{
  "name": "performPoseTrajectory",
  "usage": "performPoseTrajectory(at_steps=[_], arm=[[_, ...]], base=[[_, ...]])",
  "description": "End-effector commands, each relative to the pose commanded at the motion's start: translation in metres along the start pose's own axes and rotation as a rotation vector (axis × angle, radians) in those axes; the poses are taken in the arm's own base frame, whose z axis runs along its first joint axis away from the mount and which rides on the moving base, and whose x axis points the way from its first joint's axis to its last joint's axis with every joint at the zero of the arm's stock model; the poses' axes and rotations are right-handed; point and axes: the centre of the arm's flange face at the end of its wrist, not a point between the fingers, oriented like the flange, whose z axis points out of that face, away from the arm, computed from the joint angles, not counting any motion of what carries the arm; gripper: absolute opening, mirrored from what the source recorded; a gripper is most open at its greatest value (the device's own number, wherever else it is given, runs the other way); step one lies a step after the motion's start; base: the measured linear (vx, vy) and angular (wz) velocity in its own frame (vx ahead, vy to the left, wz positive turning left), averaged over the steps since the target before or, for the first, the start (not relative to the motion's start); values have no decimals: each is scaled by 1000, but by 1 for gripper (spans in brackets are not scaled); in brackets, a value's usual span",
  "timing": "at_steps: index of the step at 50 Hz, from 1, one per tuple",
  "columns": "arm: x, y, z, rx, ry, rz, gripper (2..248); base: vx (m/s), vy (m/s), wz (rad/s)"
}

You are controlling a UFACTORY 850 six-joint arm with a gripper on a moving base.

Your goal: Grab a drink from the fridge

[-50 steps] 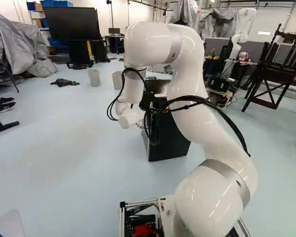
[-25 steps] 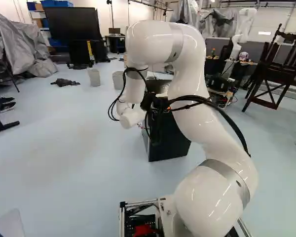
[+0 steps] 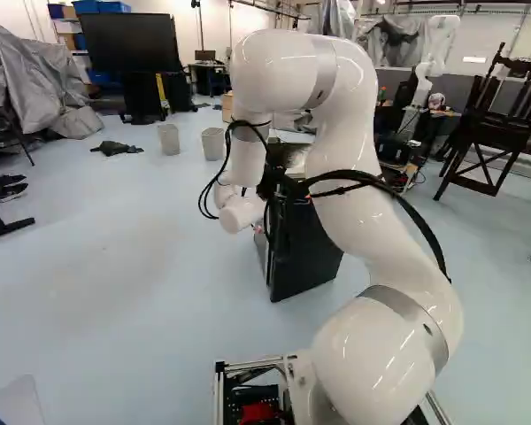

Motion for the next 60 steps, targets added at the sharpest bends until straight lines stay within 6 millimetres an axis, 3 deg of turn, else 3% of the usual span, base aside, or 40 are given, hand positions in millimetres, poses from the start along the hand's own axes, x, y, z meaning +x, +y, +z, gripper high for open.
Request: performPoseTrajectory(at_steps=[60], arm=[[8, 74, -47, 34, -33, -113, 247]], base=[[0, 0, 0]])
